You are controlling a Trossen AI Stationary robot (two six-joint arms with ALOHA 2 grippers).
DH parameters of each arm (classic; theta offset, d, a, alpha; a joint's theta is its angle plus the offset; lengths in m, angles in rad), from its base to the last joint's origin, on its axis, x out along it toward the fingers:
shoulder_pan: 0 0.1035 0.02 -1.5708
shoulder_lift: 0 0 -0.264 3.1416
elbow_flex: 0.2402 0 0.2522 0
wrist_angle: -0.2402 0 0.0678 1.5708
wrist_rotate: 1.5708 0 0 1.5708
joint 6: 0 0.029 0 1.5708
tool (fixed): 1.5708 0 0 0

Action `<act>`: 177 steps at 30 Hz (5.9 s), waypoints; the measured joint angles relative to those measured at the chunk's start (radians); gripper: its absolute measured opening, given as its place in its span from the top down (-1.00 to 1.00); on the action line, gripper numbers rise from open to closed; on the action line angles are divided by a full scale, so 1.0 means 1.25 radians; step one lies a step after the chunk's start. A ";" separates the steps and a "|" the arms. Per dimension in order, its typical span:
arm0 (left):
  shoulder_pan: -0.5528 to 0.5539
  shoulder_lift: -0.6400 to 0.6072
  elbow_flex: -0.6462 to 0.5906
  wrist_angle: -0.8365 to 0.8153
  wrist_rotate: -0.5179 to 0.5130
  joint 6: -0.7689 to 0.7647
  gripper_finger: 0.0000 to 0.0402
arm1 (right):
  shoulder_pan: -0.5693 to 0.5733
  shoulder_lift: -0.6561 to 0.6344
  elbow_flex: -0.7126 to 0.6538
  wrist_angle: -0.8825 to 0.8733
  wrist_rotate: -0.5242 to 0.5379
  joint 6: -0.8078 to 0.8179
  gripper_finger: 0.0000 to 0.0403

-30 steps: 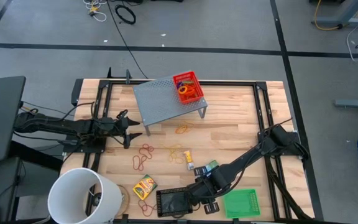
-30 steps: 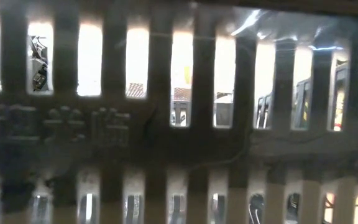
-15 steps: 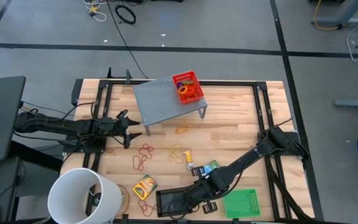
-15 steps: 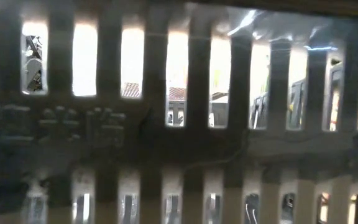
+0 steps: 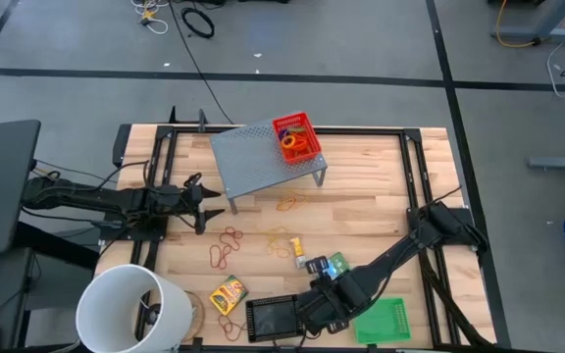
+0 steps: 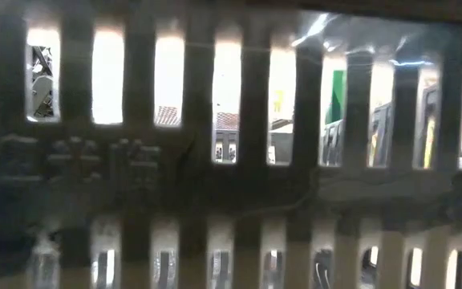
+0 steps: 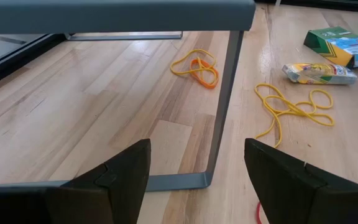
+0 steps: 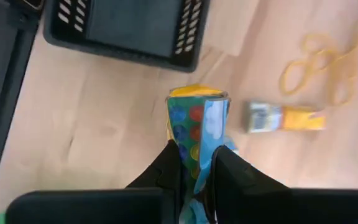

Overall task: Pick & Place Office Desk Supplies
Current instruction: Put the top yellow crayon box into the black bin, then put the bottom right yellow crayon box into the black bin

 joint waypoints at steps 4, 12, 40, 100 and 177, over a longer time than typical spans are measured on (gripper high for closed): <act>0.000 0.000 0.000 0.000 0.000 0.000 -0.30 | 0.013 -0.001 0.061 -0.044 0.073 -0.096 0.74; 0.000 0.000 0.000 -0.001 0.000 0.000 -0.30 | 0.015 -0.002 0.093 -0.013 0.099 -0.426 0.74; 0.000 0.000 0.000 -0.002 0.000 0.008 -0.30 | -0.036 -0.001 0.092 0.156 -0.236 -0.962 0.74; 0.000 0.000 0.000 -0.001 -0.039 0.022 -0.30 | -0.089 0.126 0.091 0.150 -0.359 -1.123 0.36; 0.000 0.000 0.000 -0.008 -0.029 0.014 -0.30 | -0.060 0.050 0.093 0.072 -0.086 -0.763 -0.09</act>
